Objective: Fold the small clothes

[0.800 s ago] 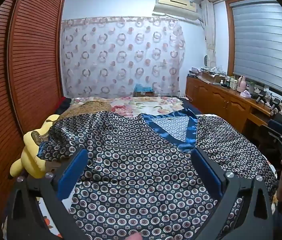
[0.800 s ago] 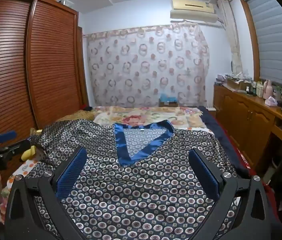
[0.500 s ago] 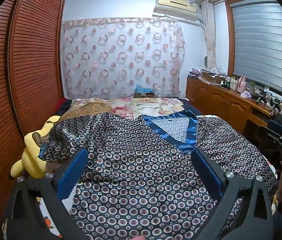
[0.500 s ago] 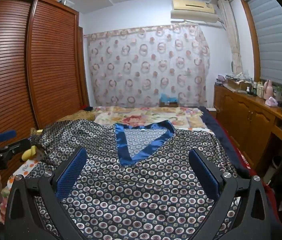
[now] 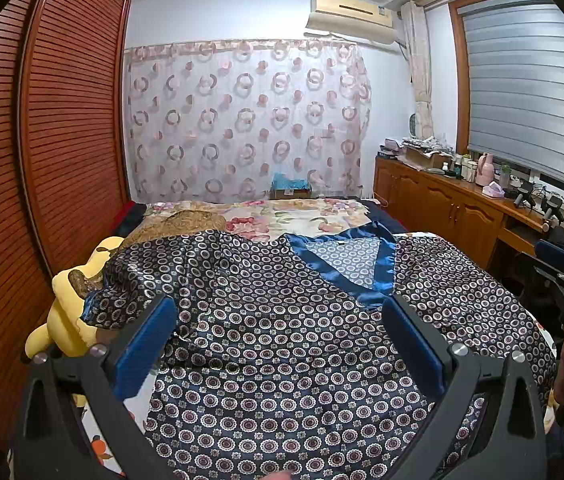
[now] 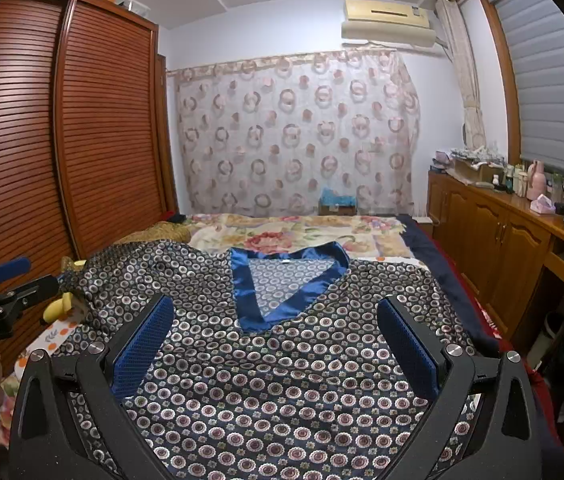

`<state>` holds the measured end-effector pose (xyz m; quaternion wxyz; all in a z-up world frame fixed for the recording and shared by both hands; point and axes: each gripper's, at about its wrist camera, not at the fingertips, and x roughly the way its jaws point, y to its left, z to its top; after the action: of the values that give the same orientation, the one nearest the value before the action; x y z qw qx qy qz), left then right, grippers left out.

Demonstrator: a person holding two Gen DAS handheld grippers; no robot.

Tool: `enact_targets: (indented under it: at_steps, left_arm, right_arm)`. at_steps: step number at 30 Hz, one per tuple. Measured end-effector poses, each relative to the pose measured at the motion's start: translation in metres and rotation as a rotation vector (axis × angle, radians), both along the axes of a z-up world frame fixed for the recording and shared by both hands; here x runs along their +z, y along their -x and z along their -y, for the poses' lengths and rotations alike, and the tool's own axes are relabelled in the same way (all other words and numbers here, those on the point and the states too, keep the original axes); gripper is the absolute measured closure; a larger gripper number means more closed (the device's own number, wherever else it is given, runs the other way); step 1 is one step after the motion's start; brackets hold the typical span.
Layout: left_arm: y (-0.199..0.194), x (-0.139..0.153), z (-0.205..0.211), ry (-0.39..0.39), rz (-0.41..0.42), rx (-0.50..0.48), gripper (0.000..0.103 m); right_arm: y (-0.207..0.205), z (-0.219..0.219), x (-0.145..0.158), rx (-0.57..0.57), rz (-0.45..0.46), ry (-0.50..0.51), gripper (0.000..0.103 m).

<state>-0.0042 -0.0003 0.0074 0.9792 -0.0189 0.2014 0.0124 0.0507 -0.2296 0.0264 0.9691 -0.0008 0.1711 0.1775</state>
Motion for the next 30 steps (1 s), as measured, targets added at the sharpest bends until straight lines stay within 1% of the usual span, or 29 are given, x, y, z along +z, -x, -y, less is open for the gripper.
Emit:
enact_targets:
  at_steps: [30]
  left_arm:
    - [0.0028,0.0053,0.003,-0.01,0.009,0.002,0.0]
  right_arm:
    - [0.0023,0.0007,0.0017,-0.002,0.001,0.0,0.0]
